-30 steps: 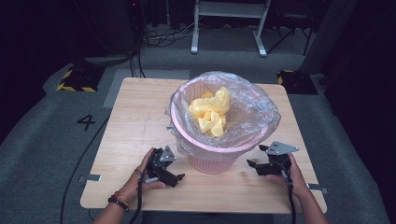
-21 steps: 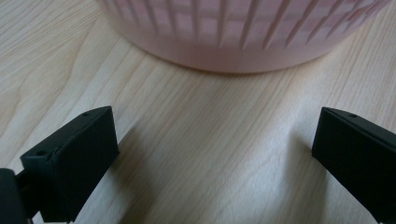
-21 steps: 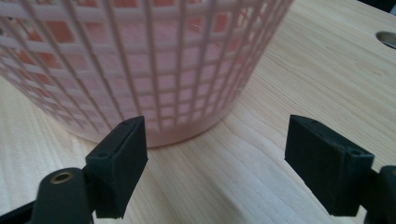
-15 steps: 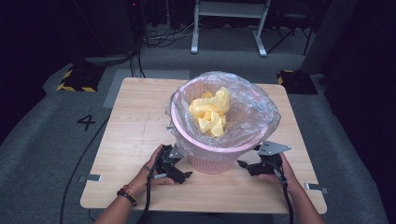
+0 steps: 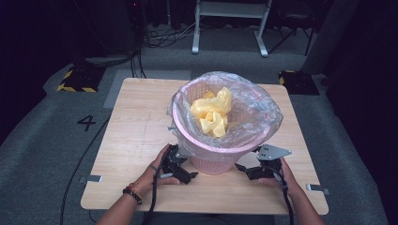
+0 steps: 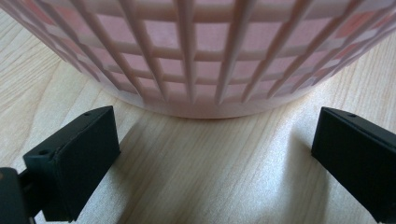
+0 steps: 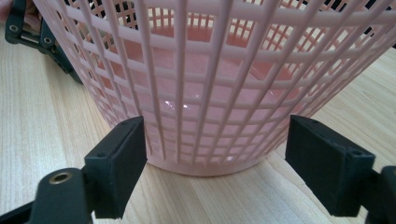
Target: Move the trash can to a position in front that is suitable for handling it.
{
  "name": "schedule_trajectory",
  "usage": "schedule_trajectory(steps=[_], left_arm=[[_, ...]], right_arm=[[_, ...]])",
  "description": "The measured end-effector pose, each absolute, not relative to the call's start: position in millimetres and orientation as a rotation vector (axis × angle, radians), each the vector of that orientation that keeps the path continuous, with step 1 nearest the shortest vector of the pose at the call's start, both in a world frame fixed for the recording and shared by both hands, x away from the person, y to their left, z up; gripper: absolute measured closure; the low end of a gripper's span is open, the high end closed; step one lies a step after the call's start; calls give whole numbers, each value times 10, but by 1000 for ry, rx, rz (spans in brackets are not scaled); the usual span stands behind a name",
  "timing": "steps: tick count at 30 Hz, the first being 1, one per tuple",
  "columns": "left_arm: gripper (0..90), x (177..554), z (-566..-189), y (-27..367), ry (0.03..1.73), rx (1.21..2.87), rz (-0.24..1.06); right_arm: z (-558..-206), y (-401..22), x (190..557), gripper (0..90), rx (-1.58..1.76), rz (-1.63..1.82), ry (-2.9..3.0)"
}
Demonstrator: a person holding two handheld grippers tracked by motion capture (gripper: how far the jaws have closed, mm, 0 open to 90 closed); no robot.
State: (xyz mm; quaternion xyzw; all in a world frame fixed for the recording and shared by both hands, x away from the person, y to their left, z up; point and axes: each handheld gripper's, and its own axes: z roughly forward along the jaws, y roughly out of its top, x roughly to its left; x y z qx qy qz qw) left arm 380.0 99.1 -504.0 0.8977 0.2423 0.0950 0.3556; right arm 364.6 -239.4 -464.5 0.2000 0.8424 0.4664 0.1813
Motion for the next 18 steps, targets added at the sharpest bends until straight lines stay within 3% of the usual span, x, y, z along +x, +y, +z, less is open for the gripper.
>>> schedule_trajectory(steps=[13,18], left_arm=[[39,3861,-5034,854,627,2309,238],[44,3877,-5028,800,617,2317,255]], right_arm=[[-4691,-2473,3678,220,610,1310,2374],[-4706,-2475,3668,184,612,1296,2375]])
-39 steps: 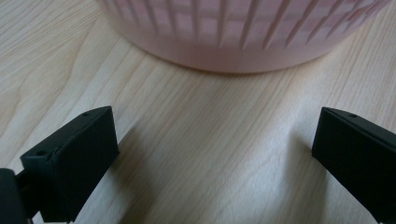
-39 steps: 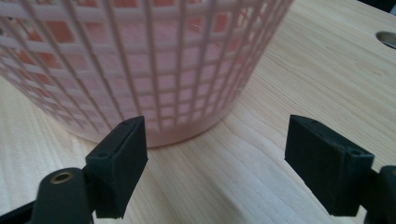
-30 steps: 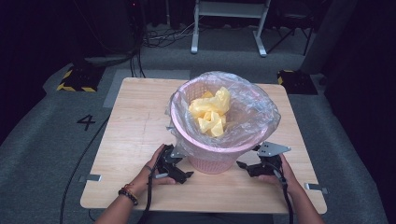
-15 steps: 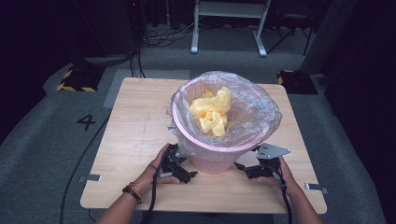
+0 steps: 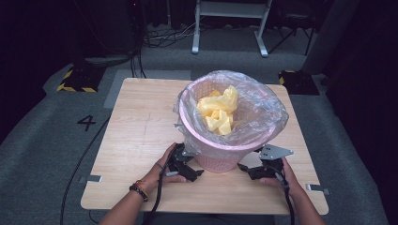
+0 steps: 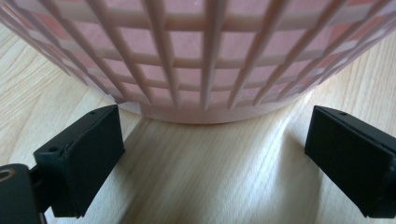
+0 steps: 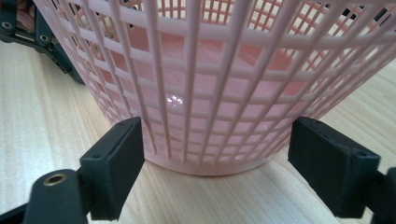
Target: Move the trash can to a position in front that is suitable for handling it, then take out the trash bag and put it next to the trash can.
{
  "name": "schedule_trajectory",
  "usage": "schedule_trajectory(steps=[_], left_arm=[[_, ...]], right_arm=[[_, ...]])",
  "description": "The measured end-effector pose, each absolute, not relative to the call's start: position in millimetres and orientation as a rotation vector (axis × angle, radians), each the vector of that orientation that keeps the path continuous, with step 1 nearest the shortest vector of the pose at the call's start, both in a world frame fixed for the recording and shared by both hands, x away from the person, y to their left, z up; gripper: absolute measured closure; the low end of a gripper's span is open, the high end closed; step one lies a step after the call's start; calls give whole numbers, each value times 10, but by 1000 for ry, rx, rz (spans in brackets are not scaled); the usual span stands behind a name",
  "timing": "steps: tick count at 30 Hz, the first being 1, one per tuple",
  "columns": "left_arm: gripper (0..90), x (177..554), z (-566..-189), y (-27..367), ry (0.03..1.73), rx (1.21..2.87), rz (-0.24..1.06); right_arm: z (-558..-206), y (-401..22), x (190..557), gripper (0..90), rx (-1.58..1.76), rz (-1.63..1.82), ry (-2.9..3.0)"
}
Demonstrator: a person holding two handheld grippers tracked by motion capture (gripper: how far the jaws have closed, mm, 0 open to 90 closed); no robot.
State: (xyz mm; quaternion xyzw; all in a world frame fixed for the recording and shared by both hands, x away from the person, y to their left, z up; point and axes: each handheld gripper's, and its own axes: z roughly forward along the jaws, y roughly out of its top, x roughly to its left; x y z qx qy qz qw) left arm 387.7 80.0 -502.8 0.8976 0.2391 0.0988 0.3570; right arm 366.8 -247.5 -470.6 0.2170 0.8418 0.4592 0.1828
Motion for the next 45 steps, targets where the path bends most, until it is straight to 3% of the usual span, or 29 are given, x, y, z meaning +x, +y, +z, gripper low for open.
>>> schedule_trajectory(steps=[10,26,31,34,36,45], left_arm=[[48,3870,-5036,783,592,2310,242],[49,3847,-5041,1518,671,2294,265],[51,3840,-5037,1570,702,2286,278],[190,3829,-5013,1599,711,2258,306],[156,3816,-4991,1591,729,2257,328],[170,3769,-4857,1543,725,2214,410]], right_arm=[[-4717,-2602,3691,195,656,1291,2353],[-4456,-3153,3644,266,804,1326,2110],[-4266,-3277,3613,295,817,1347,2018],[-4103,-3354,3596,317,822,1374,1943],[-3991,-3385,3580,328,812,1367,1895],[-3566,-3464,3463,332,778,1430,1746]])
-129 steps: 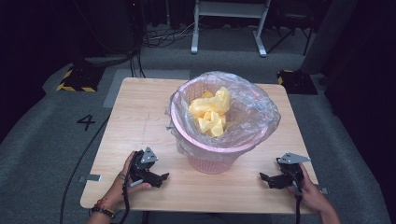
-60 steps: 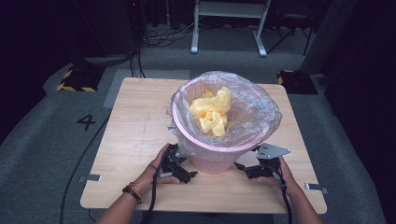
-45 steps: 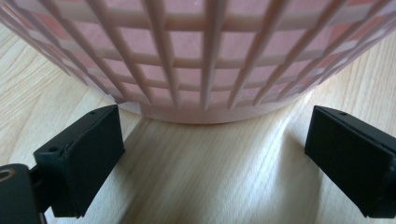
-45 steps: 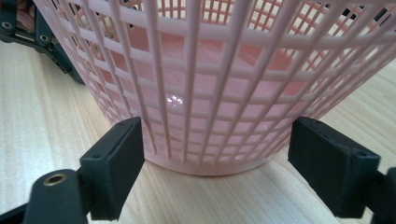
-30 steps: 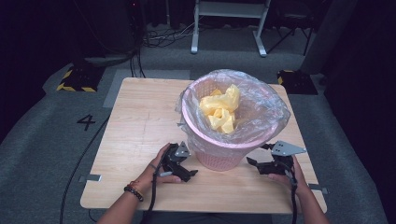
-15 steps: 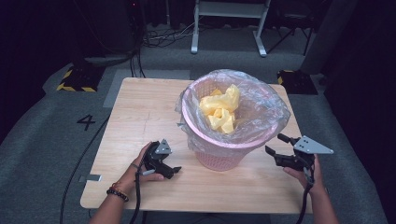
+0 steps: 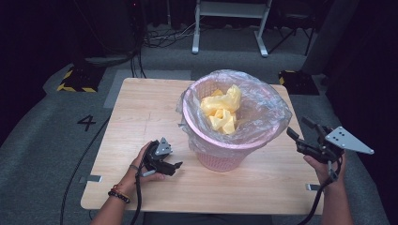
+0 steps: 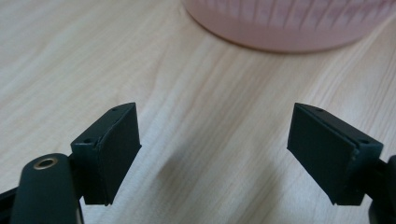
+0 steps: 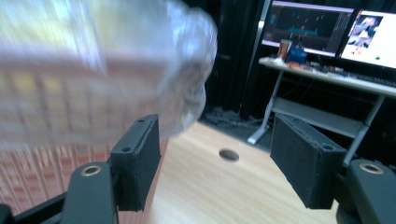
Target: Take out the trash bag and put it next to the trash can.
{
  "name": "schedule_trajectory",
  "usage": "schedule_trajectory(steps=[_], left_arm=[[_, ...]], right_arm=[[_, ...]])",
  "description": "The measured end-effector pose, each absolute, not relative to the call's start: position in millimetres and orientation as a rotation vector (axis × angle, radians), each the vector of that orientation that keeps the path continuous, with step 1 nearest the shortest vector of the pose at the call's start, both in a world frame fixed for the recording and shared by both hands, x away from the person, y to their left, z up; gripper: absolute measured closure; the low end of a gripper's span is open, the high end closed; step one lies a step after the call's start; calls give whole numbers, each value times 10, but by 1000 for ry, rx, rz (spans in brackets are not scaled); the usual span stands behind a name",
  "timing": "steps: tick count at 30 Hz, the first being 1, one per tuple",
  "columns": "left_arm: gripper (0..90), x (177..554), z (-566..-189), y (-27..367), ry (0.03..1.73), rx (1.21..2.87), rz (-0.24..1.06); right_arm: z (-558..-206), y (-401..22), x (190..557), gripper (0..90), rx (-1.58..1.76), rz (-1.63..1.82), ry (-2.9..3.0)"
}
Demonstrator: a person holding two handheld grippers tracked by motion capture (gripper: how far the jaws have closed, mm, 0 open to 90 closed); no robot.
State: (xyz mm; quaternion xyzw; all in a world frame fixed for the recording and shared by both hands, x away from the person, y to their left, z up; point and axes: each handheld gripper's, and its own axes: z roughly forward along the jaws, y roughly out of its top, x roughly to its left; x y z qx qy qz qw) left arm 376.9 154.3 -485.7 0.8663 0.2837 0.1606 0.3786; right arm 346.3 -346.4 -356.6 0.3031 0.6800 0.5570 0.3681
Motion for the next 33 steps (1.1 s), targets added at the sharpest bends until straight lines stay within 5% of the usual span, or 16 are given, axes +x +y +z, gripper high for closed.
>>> schedule_trajectory(steps=[12,28,32,33], left_arm=[[185,3550,-4428,1567,647,2016,515],[168,3417,-4111,1424,578,1870,588],[188,3392,-4062,1425,577,1821,593],[200,3387,-4042,1428,574,1806,596]], right_arm=[[-3115,-3301,3329,289,767,1647,1745],[-3068,-3075,3401,210,836,1604,1816],[-3072,-3053,3439,298,865,1590,1817],[-3074,-3041,3467,422,883,1584,1817]])
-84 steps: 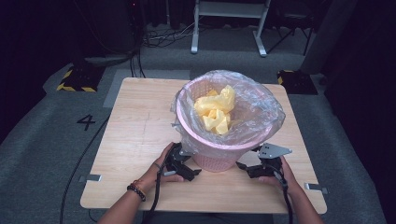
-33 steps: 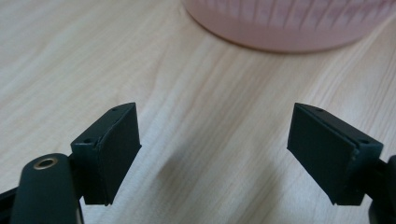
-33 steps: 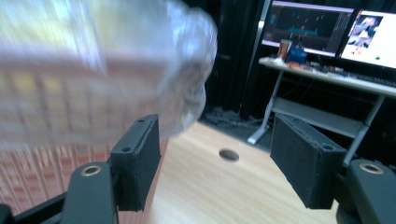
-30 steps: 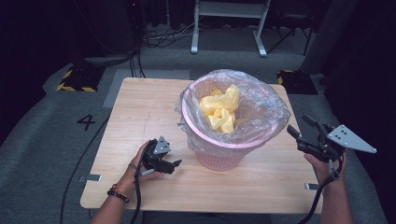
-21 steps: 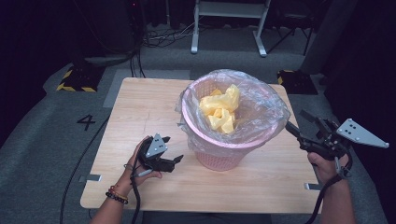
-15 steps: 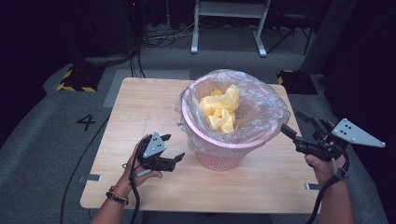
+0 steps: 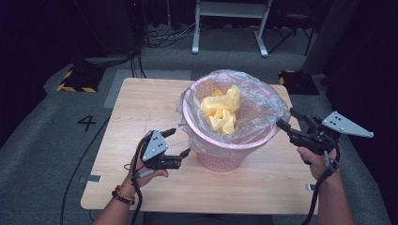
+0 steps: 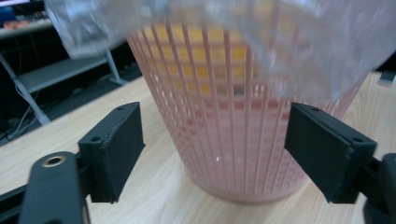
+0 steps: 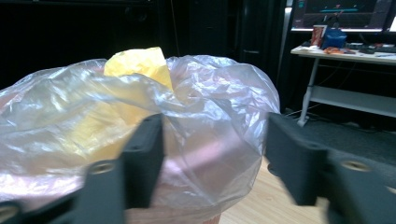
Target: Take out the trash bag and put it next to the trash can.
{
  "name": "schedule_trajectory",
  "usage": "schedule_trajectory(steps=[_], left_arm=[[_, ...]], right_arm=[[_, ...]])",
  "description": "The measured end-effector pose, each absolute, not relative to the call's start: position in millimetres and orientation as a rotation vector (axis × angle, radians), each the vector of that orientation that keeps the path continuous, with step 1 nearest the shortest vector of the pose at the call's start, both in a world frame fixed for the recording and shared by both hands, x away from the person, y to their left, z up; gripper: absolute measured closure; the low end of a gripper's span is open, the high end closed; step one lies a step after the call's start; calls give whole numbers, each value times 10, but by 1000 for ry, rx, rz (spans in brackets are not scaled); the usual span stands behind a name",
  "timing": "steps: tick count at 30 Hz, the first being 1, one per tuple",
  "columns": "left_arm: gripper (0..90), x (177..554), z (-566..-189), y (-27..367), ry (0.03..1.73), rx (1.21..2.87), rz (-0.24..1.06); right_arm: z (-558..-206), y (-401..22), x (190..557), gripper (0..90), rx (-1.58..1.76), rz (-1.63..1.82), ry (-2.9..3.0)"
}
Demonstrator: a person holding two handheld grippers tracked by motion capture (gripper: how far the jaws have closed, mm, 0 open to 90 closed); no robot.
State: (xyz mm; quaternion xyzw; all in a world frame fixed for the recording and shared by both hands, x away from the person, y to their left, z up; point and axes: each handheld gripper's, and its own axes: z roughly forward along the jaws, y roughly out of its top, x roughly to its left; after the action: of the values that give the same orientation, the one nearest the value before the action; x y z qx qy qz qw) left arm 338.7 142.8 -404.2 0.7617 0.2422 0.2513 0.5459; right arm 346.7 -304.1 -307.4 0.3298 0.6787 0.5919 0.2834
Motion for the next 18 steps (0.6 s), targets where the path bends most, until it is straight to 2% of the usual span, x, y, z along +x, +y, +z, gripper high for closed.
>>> schedule_trajectory(steps=[3,5,7,9,11,12,13,16,18], left_arm=[[235,3334,-3959,1411,559,1746,640],[267,3315,-3926,1402,528,1727,618],[292,3305,-3916,1390,511,1724,613],[360,3271,-3895,1338,487,1743,644],[436,3264,-3888,1327,482,1748,648],[436,3256,-3878,1307,491,1751,657],[544,3245,-3862,1293,475,1748,667],[686,3226,-3845,1262,470,1768,688],[714,3211,-3840,1223,455,1783,718]], right_arm=[[-3070,-3028,3489,592,855,1611,1826],[-3059,-3014,3491,691,835,1624,1838],[-3047,-2989,3508,772,836,1623,1857],[-3033,-2965,3524,833,835,1617,1864],[-3023,-2953,3528,851,828,1616,1861],[-3010,-2943,3529,862,816,1620,1856],[-2970,-2903,3528,871,801,1603,1859],[-2917,-2837,3521,873,772,1602,1850],[-2904,-2818,3518,873,757,1598,1848]])
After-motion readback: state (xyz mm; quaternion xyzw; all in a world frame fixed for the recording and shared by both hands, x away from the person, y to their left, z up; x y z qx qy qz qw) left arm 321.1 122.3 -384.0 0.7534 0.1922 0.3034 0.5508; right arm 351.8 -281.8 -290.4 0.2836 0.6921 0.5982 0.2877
